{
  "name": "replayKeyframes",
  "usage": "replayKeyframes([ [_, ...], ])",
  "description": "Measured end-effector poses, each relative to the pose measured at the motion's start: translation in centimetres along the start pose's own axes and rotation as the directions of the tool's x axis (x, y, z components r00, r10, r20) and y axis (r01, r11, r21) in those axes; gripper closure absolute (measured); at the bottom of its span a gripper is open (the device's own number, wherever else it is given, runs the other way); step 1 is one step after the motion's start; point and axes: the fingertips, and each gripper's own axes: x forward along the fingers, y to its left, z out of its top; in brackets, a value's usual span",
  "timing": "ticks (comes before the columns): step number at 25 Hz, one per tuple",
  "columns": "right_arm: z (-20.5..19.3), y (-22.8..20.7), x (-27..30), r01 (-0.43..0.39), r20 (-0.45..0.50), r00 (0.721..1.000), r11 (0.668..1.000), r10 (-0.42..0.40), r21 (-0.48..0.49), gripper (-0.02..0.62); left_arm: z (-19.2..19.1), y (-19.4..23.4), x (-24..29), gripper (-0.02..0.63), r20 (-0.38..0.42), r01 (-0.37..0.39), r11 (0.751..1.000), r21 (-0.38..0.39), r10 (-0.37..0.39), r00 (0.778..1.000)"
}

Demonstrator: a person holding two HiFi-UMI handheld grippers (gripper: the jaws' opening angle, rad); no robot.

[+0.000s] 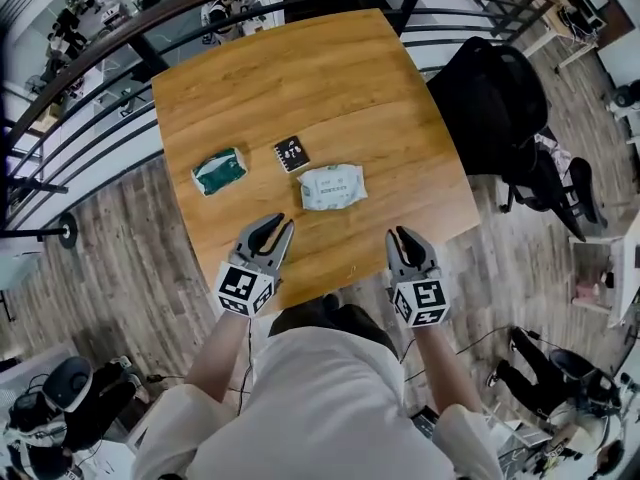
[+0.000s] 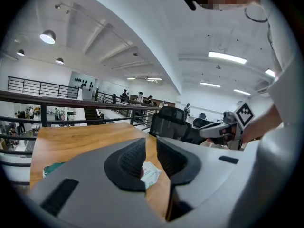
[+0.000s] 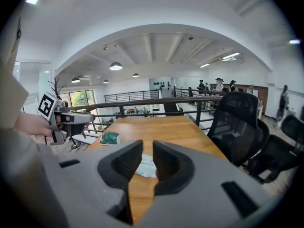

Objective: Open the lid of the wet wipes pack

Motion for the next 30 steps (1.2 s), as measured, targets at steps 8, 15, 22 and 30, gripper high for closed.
replayKeyframes([
  [8,-1.2,0.3,3.2,-0.002,-0.064,0.998,1.0,0.001,-0.02,0.528,-1.1,2.1,1.2,0.54,-0.032,0.007,1.0,0.014,-0.007,0.999],
  [15,-3.0,-1.0,6.8,-0.074,-0.132,0.989,0.996,0.066,-0.056,0.528,-2.6,2.8,2.9,0.538,-0.07,-0.027,0.999,0.016,0.028,0.997],
  [22,-6.5,-2.5,11.6,-0.207,-0.241,0.953,0.976,0.184,-0.074,0.528,-4.7,2.7,6.0,0.531,-0.147,-0.08,0.995,0.057,0.088,0.985],
  [30,-10.7,-4.3,17.1,-0.297,-0.347,0.903,0.952,0.254,-0.078,0.528,-7.4,1.9,11.4,0.526,-0.241,-0.048,0.985,0.167,0.088,0.966],
])
